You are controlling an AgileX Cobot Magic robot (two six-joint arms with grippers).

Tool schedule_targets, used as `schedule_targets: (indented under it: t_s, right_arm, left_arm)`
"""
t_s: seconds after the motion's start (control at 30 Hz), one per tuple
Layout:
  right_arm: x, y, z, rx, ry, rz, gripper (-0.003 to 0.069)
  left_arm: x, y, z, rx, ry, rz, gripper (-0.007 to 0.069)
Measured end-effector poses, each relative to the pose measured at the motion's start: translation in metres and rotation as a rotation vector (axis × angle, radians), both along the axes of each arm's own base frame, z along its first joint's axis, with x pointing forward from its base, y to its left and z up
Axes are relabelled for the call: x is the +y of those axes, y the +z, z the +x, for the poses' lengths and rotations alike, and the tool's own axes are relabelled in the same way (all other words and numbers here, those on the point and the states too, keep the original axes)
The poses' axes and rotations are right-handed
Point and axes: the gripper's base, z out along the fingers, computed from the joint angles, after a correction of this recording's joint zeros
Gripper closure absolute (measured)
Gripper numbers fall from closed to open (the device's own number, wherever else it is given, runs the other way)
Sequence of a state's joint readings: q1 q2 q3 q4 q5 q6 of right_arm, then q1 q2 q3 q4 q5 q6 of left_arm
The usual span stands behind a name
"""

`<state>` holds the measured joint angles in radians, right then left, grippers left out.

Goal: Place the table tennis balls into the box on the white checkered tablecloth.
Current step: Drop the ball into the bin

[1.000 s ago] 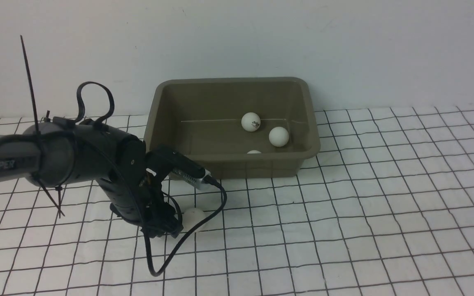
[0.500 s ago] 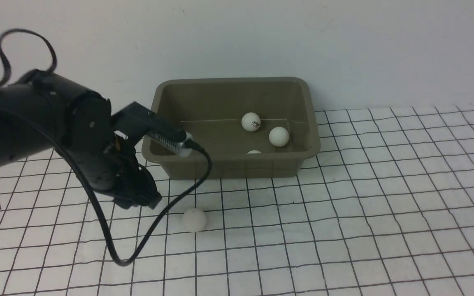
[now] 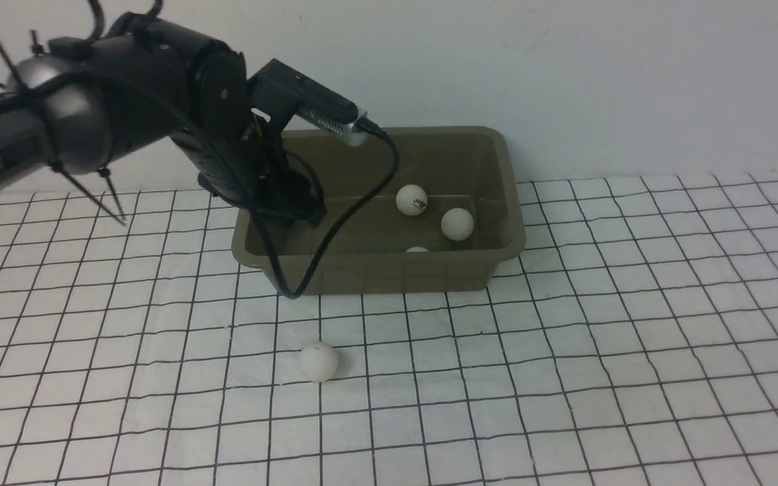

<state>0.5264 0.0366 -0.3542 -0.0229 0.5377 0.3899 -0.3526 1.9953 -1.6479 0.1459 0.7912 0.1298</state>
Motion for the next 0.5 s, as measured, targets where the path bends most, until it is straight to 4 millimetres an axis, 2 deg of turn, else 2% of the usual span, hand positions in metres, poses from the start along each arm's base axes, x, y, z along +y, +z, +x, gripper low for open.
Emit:
schedule_targets:
  t_s: [0.13,0.23,0.37,0.5]
  right_arm:
    - [0.000,0.000,0.000,0.000,0.000,0.000,0.0676]
    - [0.000,0.000,0.000,0.000,0.000,0.000,0.0676]
    - [0.000,0.000,0.000,0.000,0.000,0.000,0.0676]
    - [0.000,0.000,0.000,0.000,0.000,0.000,0.0676]
  left_arm:
    - [-0.007,-0.008,0.016,0.014,-0.018,0.001,0.0256]
    - [-0.009,-0.010,0.018,0.035,-0.016,-0.010,0.0162]
    - [-0.009,-0.004,0.017,0.050,-0.011,-0.006,0.0109]
    - [-0.008,0.007,0.014,0.065,-0.010,0.001,0.0098]
